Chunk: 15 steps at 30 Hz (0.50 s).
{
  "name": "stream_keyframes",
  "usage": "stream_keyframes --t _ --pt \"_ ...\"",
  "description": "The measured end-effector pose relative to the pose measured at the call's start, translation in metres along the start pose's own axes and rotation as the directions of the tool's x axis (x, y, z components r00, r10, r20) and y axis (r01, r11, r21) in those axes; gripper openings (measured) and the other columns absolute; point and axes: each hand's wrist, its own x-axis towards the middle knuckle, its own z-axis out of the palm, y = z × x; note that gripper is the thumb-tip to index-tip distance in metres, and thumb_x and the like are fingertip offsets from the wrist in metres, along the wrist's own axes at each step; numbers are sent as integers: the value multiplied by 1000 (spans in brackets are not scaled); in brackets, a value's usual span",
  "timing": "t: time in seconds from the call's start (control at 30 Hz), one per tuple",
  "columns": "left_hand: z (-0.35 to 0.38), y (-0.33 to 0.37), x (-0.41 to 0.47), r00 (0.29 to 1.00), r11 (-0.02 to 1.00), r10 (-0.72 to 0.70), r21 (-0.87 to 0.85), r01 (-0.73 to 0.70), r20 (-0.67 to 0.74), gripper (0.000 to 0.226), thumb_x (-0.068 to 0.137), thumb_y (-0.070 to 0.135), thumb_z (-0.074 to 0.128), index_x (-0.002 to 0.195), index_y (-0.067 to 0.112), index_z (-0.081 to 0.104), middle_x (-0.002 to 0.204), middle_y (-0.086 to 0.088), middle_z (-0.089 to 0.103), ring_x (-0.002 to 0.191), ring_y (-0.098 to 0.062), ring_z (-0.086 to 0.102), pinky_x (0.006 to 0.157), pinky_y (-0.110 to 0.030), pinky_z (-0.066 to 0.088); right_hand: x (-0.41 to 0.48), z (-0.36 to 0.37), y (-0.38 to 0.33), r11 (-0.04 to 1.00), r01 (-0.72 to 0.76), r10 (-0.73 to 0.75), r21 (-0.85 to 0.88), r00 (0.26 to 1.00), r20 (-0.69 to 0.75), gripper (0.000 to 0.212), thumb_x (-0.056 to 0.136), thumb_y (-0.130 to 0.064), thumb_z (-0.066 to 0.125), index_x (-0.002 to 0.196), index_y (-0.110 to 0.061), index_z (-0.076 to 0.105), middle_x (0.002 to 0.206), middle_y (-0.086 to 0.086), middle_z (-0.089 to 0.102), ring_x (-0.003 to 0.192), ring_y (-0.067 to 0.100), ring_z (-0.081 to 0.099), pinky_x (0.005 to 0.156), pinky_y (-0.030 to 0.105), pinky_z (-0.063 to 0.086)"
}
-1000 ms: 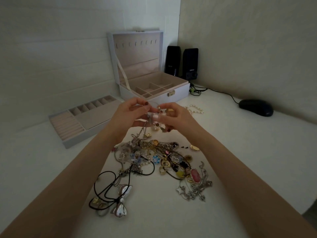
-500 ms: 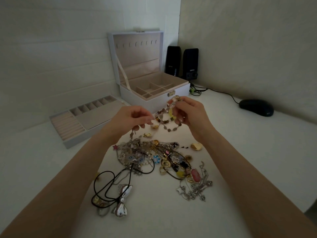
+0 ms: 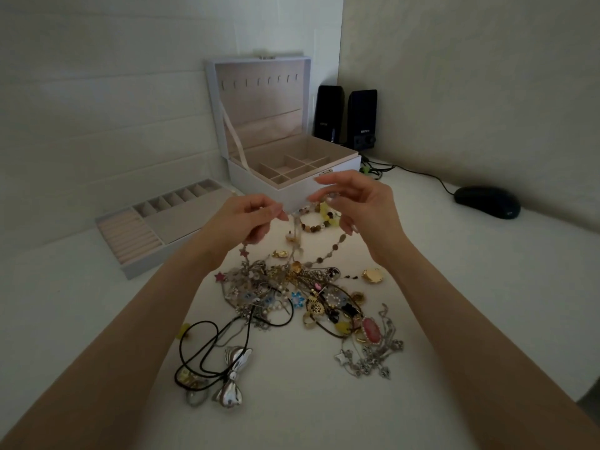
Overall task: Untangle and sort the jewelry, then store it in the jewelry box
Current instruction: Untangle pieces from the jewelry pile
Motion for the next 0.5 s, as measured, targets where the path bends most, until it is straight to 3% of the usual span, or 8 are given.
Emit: stream_keyframes --t 0.13,0.27,0.4,0.5 --pt "5 0 3 997 990 -72 -122 71 -8 25 99 15 43 79 7 56 74 -3 64 62 -9 58 56 -19 48 -2 6 2 992 29 -44 -126 992 -122 22 90 1 55 90 -14 71 70 -3 67 47 4 48 43 20 37" --pt "5 -4 9 971 986 -152 -101 135 -187 29 91 4 40 63 9 46 66 -2 62 54 -11 51 52 -21 41 -1 3 2 999 -20 24 29 991 -129 29 99 -10 41 91 -7 68 56 8 61 37 13 36 40 23 34" --pt "2 -14 12 935 980 -196 -17 200 -295 33 91 8 43 58 10 45 67 -6 61 57 -14 47 57 -25 37 3 -4 -2 961 -81 121 264 983 -137 34 100 -13 31 100 -3 63 65 15 67 40 16 34 45 27 33" --pt "1 -19 11 927 957 -162 176 232 -339 31 91 18 48 61 12 55 72 -5 63 64 -15 52 64 -28 39 4 -7 -2 953 -94 125 288 988 -92 36 100 -17 31 96 -6 65 80 17 71 44 16 39 54 33 34"
